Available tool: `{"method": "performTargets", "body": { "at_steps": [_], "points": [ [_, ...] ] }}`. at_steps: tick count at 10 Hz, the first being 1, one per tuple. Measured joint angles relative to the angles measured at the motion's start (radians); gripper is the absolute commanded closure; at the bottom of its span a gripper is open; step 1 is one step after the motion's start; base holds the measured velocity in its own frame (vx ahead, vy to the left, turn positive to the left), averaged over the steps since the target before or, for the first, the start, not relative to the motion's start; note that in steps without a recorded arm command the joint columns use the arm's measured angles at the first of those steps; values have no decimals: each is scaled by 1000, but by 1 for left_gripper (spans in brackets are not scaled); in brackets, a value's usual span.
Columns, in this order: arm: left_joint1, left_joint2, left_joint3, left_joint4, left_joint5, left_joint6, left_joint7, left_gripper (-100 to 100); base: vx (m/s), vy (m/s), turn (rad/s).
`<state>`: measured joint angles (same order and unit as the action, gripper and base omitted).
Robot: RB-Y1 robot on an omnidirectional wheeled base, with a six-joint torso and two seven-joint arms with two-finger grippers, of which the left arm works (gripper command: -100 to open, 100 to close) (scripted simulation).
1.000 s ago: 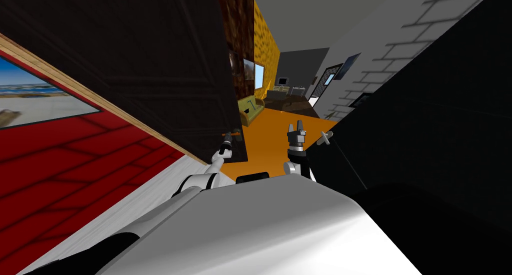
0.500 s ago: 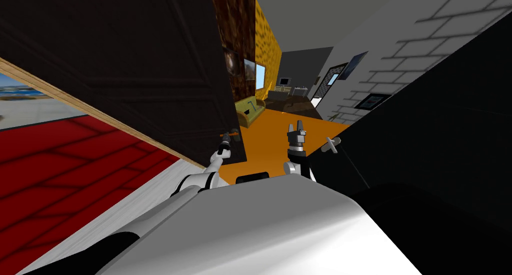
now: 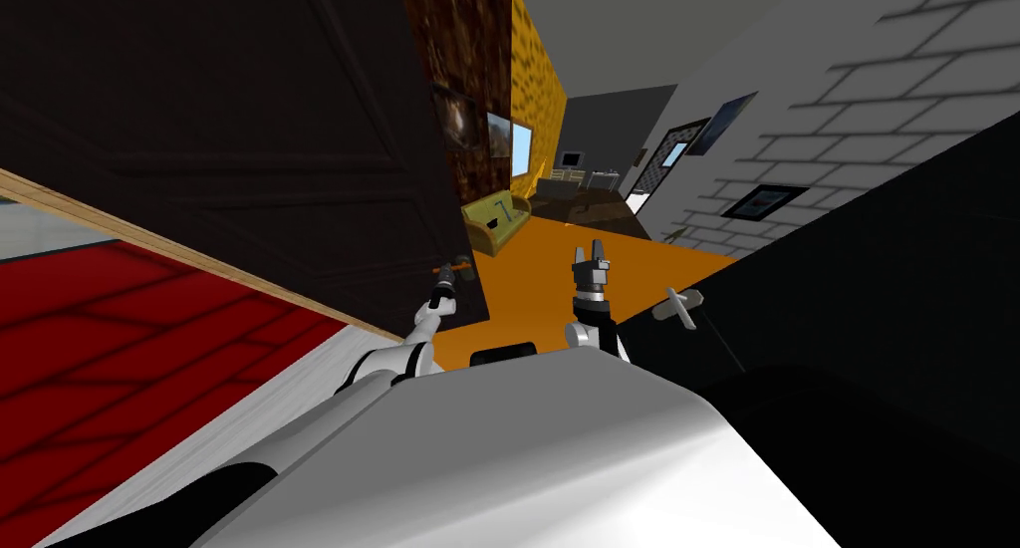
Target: Push the door open
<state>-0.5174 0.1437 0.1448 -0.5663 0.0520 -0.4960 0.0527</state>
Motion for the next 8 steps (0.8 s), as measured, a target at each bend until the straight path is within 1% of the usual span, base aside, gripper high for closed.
{"method": "performTargets", "body": {
  "at_steps": [1,2,4,5,6,7,8],
  "points": [
    [13,-1,10,-21,3,11,-7,100,166,-103,81],
    [18,1,17,-17,6,14,-11,100,161,-118,59],
    [16,11,36,2,13,3,-17,100,160,-112,65],
    [35,14,44,-32,16,19,-19,100,178,-110,78],
    [34,20,55,-27,20,20,-23,100,194,-109,67],
    [-2,30,71,40,27,-6,-29,100,151,-70,33],
    [10,35,75,21,28,-8,-30,100,60,-9,9]
  ]
}}
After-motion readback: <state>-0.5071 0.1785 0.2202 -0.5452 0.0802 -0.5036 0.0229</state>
